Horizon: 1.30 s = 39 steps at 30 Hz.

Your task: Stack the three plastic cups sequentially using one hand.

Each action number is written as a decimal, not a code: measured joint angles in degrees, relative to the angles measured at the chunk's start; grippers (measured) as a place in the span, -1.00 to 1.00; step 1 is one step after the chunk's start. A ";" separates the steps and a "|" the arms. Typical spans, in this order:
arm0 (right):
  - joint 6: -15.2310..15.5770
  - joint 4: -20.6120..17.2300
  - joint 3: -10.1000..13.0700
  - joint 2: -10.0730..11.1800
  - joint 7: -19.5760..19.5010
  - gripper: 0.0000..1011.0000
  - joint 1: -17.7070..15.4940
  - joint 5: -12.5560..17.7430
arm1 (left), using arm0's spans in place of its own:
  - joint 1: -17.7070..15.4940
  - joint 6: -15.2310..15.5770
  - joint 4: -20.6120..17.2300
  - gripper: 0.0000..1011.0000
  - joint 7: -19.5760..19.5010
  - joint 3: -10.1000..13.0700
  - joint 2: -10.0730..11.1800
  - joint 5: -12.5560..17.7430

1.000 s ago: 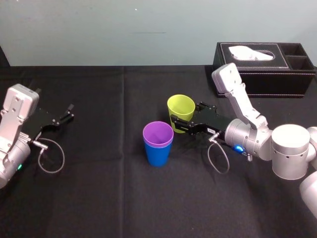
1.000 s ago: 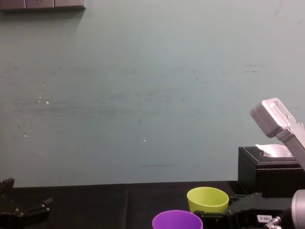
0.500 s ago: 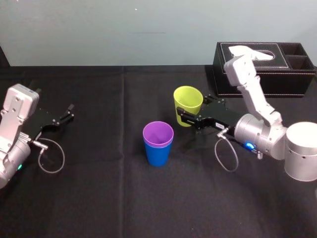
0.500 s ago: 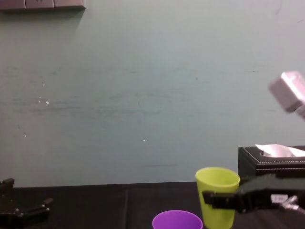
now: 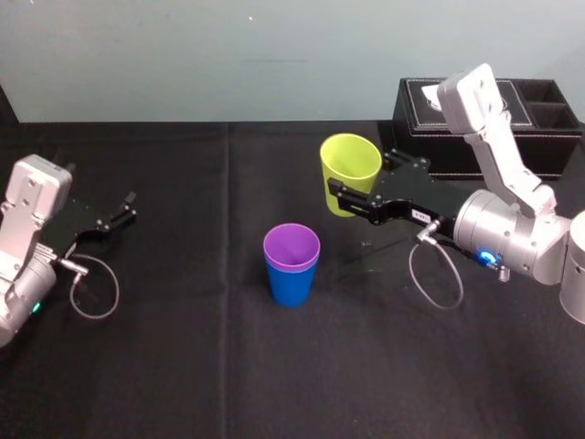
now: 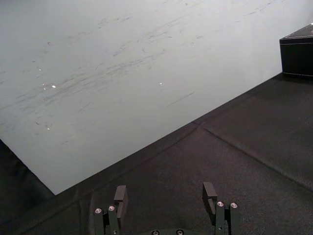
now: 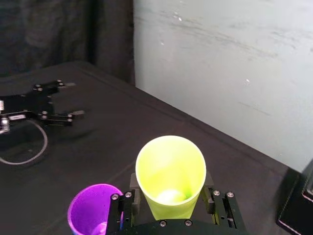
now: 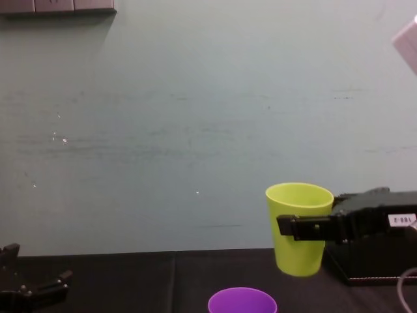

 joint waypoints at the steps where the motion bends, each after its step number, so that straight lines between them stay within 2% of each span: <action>1: 0.10 -0.50 -0.10 0.20 0.06 0.45 -0.04 0.03 | 0.00 0.00 0.00 1.00 0.00 0.00 0.00 0.00; 8: 0.60 -3.61 -1.55 1.27 0.52 0.45 -0.04 0.06 | 0.00 0.00 0.00 1.00 0.00 0.00 0.00 0.00; 14: 0.66 -4.79 -3.06 1.44 0.80 0.45 0.14 -0.16 | 0.00 0.00 0.00 1.00 0.00 0.00 0.00 0.00; 28: 0.55 -4.88 -5.96 1.02 1.39 0.45 0.32 -0.67 | 0.00 0.00 0.00 1.00 0.00 0.00 0.00 0.00; 39: 0.36 -4.53 -6.70 1.02 1.71 0.45 0.22 -0.69 | 0.00 0.00 0.00 1.00 0.00 0.00 0.00 0.00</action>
